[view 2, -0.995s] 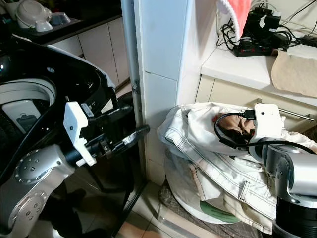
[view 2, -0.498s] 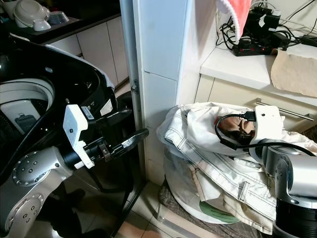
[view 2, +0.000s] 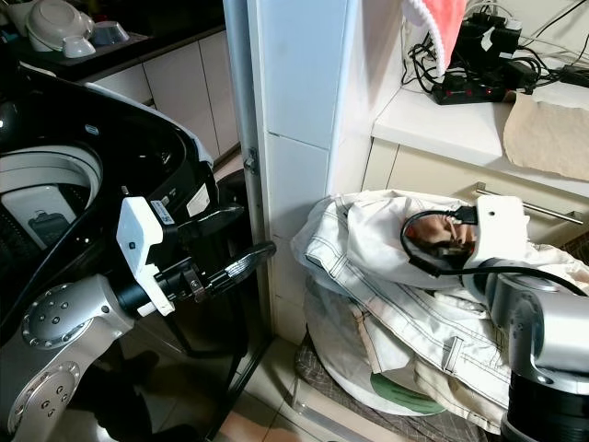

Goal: Clothes washing

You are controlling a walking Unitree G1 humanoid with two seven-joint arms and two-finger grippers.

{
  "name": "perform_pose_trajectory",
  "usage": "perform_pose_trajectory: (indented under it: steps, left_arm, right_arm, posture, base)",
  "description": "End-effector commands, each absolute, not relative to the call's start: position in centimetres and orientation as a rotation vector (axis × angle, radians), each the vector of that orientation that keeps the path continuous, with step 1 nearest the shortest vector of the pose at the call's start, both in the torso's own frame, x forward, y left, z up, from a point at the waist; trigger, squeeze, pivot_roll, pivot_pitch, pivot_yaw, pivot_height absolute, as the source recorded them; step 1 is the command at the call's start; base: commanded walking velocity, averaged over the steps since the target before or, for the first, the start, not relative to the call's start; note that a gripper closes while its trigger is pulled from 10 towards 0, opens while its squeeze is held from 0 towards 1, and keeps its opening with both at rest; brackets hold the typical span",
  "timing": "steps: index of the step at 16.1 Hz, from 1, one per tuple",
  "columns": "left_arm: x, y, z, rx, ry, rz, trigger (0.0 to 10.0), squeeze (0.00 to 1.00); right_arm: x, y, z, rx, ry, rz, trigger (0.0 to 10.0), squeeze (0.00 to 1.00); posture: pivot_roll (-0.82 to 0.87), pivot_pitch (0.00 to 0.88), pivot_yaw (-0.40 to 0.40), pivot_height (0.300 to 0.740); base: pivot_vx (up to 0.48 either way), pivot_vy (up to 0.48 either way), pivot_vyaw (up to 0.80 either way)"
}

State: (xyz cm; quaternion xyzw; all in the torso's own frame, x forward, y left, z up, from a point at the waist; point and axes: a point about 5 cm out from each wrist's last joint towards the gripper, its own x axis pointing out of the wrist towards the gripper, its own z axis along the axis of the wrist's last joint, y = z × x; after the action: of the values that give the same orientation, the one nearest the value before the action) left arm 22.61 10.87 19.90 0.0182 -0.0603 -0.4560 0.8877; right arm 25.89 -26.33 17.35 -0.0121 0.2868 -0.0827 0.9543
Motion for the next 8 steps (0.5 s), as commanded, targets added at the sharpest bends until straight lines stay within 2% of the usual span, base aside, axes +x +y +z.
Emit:
perform_pose_trajectory:
  steps: [1, 6, 8]
  left_arm:
    - [22.4, 11.0, 20.3, 0.036, -0.139, -0.949, 10.0, 0.0]
    - [22.6, 11.2, 20.8, 0.022, -0.167, -0.924, 10.0, 0.0]
    - [23.1, 11.4, 21.6, 0.016, -0.222, -0.876, 10.0, 0.0]
  right_arm:
    - [25.8, -26.5, 18.5, -0.02, 0.546, -0.185, 0.0, 0.0]
    - [25.5, -26.7, 23.3, -0.041, 0.419, -0.141, 0.0, 0.0]
    - [26.2, -25.5, 27.2, 0.023, 0.241, 0.004, 0.0, 0.0]
  posture:
    - [-0.07, 0.019, 0.021, 0.74]
    - [-0.08, 0.018, 0.028, 0.74]
    - [-0.09, 0.017, 0.032, 0.74]
  base:
    - [0.0, 0.0, 0.0]
    - [0.0, 0.0, 0.0]
    - [0.0, 0.0, 0.0]
